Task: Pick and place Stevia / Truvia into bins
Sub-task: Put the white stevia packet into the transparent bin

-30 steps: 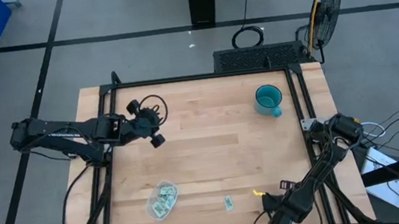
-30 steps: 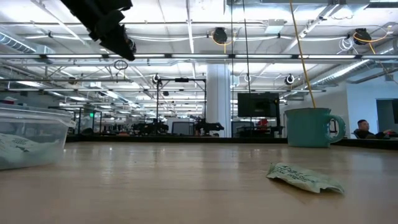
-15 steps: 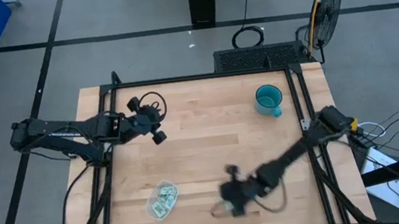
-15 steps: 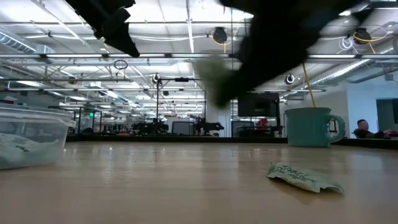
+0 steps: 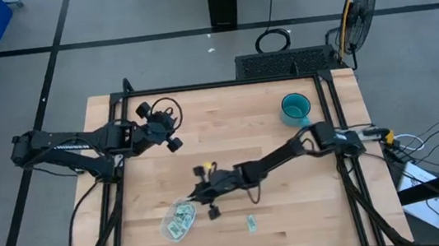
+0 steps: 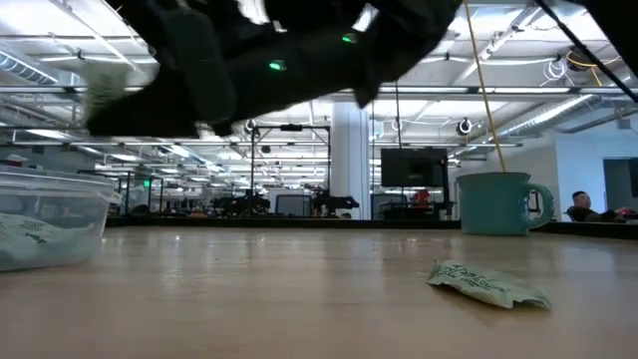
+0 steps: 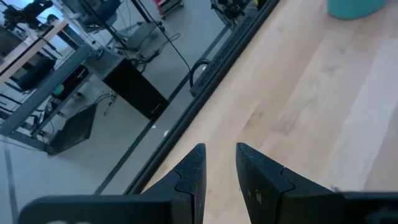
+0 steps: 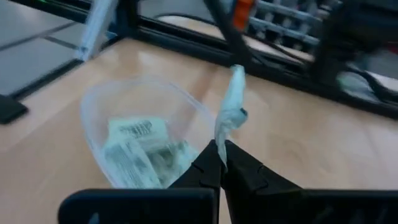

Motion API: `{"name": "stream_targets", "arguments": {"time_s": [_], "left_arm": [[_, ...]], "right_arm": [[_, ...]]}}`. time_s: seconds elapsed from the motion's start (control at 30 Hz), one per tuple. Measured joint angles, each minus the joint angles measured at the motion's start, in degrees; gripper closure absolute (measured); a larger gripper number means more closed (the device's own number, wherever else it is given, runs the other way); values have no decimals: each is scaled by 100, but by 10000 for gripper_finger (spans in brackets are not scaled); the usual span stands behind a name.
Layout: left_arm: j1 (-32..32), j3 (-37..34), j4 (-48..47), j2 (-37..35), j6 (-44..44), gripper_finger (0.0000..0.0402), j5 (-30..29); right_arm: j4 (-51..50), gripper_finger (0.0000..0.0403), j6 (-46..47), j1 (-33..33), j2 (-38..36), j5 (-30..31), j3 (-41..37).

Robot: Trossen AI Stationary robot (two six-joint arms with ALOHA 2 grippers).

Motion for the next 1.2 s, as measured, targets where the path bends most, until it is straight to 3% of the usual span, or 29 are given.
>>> {"name": "stream_targets", "arguments": {"time_s": [0.23,0.5,0.67,0.93,1.2], "left_arm": [[33,0,-40,1,6,307,95],[40,0,-26,1,-12,307,144],[40,0,-46,1,-28,307,259],[40,0,-305,1,-29,307,942],[40,0,-472,1,-151,307,1038]], "right_arm": [[-426,389,-267,67,547,-230,839],[-601,310,104,108,534,-395,873],[-975,272,62,194,411,-123,873],[-3084,267,-220,547,-383,307,875],[-5768,256,1565,1128,-838,297,873]]}}
